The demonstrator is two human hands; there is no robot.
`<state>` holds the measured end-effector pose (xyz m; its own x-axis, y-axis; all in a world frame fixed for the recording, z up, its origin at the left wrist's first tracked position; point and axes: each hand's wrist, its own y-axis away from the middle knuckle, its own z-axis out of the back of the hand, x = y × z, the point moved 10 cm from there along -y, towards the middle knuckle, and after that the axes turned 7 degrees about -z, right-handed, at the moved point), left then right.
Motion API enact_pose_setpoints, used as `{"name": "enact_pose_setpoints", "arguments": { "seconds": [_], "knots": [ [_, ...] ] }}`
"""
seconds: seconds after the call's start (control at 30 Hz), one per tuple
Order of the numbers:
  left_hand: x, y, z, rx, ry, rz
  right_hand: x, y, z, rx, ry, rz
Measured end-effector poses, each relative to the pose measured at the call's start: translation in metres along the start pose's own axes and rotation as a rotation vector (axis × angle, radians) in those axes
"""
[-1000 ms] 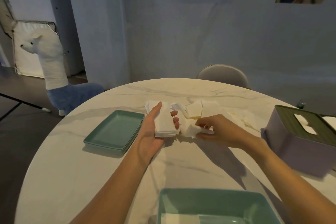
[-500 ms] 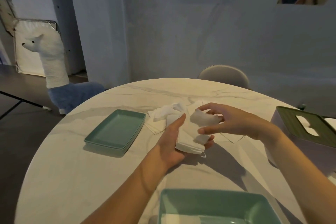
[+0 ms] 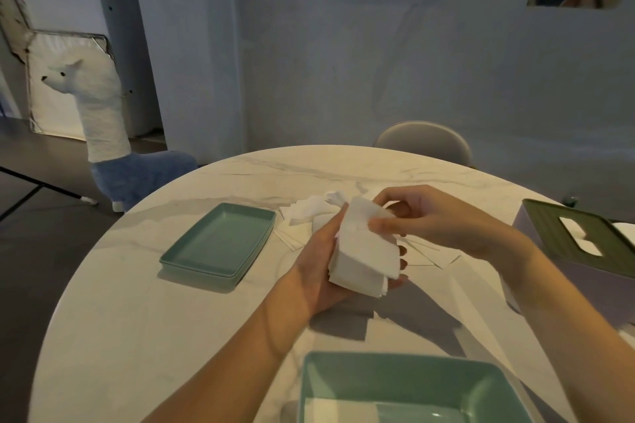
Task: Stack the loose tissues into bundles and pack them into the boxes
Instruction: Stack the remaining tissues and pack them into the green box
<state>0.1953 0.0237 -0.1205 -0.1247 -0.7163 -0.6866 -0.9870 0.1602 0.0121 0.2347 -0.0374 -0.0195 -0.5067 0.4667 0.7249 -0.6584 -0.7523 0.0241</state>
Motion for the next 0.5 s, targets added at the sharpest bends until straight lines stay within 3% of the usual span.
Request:
{"name": "enact_pose_setpoints", "arguments": {
  "seconds": [0.13, 0.23, 0.37, 0.5],
  "knots": [
    [0.006, 0.001, 0.002, -0.009, -0.013, 0.048, -0.014, -0.010, 0.009, -0.200, 0.229, -0.072],
    [0.008, 0.004, 0.001, -0.002, -0.136, 0.045, -0.026, -0.012, 0.014, -0.262, 0.293, -0.130],
    [0.013, 0.010, 0.000, -0.004, -0.258, 0.087, -0.039, -0.010, 0.013, -0.209, 0.244, -0.187],
    [0.010, 0.017, -0.020, 0.219, -0.542, 0.104, -0.037, 0.013, 0.011, -0.154, 0.138, -0.155]
  ]
}}
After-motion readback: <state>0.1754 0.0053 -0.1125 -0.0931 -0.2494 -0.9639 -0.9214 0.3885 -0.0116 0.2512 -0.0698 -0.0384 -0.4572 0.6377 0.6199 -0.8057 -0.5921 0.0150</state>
